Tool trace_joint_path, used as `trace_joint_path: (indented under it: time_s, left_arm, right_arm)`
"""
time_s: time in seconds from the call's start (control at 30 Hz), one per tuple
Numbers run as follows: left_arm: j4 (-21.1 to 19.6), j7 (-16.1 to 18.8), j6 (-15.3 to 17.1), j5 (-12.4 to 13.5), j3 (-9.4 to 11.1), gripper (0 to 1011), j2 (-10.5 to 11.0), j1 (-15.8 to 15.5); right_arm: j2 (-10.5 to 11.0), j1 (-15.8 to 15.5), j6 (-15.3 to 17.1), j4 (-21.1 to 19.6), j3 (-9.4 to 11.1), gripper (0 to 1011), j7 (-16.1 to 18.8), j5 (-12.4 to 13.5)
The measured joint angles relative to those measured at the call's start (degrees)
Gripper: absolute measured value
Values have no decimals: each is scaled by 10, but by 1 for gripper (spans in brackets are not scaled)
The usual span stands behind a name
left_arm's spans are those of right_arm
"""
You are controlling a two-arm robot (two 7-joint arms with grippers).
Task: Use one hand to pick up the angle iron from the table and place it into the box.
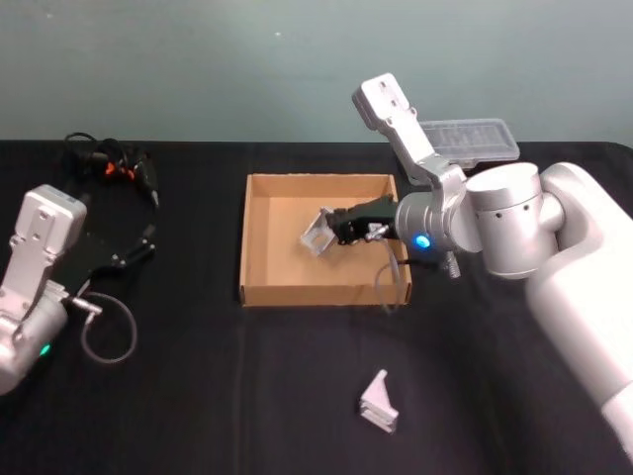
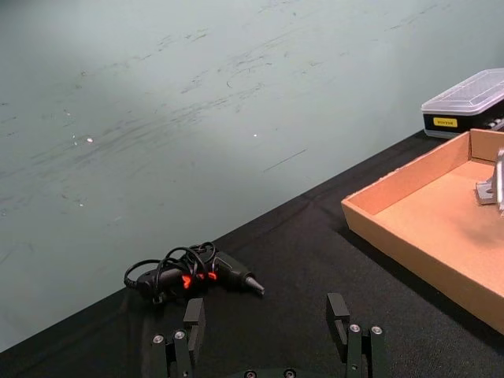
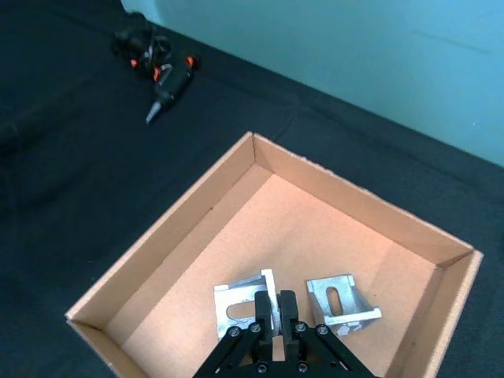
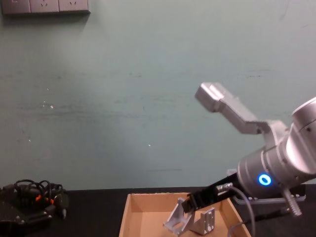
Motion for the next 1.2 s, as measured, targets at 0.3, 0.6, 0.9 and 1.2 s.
trace_joint_path:
  time_s: [0.3, 0.6, 0.9, 1.2]
  left_arm:
    - [0, 0, 0, 0, 0, 1011, 0, 0]
    - [0, 0, 0, 0, 0, 1011, 0, 0]
    - [0, 0, 0, 0, 0, 1011, 0, 0]
    - [0, 0, 0, 0, 0, 1011, 0, 0]
  right_arm:
    - [-27, 24, -20, 75, -8, 75, 5, -18]
    - [-28, 26, -22, 79, -8, 75, 7, -19]
    - [-27, 25, -21, 76, -8, 255, 6, -18]
    - [-27, 25, -20, 75, -8, 528, 6, -18]
